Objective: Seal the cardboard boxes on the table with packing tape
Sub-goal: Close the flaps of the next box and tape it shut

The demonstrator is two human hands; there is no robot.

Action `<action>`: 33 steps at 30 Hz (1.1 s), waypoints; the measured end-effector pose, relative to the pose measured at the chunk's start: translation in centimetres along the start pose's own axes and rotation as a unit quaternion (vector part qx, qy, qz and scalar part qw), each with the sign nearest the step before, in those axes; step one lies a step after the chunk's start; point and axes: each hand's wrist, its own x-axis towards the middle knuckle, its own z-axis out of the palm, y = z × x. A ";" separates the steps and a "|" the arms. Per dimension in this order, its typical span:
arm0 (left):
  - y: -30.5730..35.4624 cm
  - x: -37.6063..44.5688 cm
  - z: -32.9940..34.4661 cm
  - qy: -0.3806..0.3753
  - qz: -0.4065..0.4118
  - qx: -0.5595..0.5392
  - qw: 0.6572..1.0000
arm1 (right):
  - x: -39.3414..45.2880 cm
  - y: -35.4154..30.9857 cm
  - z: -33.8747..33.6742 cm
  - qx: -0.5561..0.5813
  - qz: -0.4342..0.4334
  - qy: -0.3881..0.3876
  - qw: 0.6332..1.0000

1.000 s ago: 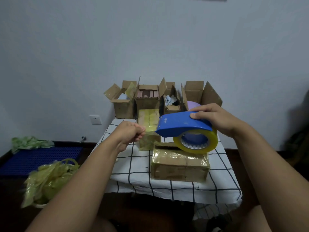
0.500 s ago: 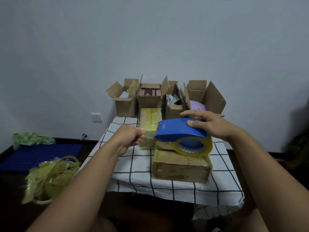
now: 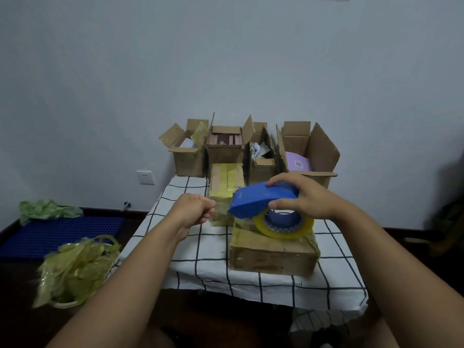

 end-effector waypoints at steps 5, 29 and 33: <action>0.8 0.4 -1.0 -0.024 0.022 -0.001 0.999 | -1.1 -0.7 -2.9 0.042 0.002 0.009 0.999; -3.3 1.6 -2.8 0.046 -0.059 -0.054 0.996 | 0.0 0.4 -0.7 0.018 0.015 -0.002 1.000; -4.5 1.4 -2.2 0.030 -0.062 -0.052 0.996 | 0.1 0.0 -1.4 0.006 0.023 -0.012 1.000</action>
